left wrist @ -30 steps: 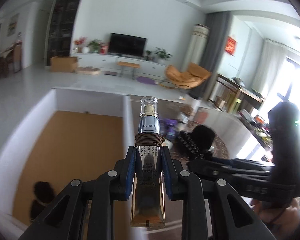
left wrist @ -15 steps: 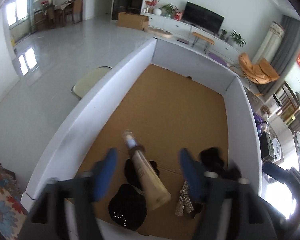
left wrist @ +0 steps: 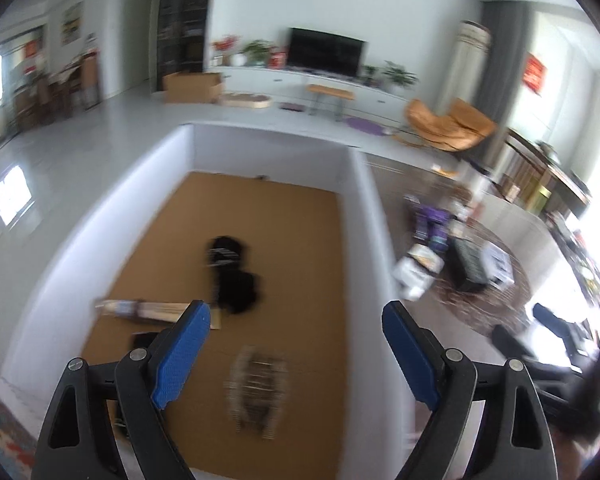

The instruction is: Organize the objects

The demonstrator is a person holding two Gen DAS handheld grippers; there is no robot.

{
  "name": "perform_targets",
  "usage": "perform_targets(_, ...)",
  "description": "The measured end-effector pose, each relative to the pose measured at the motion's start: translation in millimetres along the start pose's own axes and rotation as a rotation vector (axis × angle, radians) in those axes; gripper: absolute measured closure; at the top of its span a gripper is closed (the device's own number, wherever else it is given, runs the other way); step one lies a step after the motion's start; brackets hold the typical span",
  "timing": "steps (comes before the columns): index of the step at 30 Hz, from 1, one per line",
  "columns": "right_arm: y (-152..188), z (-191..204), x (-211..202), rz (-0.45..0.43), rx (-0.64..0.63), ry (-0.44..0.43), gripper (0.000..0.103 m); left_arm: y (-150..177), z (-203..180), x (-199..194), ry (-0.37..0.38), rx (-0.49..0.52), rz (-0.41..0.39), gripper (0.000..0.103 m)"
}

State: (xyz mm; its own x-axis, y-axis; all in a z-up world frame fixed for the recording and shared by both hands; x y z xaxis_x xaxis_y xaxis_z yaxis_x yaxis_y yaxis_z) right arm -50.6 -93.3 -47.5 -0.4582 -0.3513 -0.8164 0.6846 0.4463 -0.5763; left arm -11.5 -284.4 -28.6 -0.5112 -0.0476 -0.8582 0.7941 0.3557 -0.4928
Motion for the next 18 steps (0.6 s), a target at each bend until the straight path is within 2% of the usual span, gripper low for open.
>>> perform_targets(4,50,-93,29,0.116,0.108,0.151,0.000,11,-92,-2,0.095,0.181,0.002,0.015)
perform_targets(7,84,-150,38,0.179,0.188,0.242,0.000,28,-146,1,0.155,0.269,0.036,0.015)
perform_targets(10,105,-194,44,0.241,0.352,0.224,0.000,44,-190,22,0.203,0.327,0.111,0.015)
perform_targets(14,120,-215,49,0.281,0.465,0.216,0.000,62,-215,62,0.172,0.345,0.177,0.015)
perform_targets(18,121,-219,46,0.274,0.489,0.225,0.000,70,-210,103,0.109,0.319,0.221,0.015)
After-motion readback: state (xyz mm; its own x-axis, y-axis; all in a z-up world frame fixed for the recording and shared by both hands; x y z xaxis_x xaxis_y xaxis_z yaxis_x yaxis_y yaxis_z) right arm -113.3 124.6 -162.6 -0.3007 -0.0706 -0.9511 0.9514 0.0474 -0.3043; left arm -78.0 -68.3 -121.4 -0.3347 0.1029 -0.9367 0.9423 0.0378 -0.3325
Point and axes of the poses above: each gripper's, at about its wrist camera, not at the fingertips, and x roughly the way its jaws point, z to its left, y to its underside, the point moved 9 cm from there along x, roughly the way its jaws point, and after that the axes turned 15 degrees about z, right-handed, at the moved point
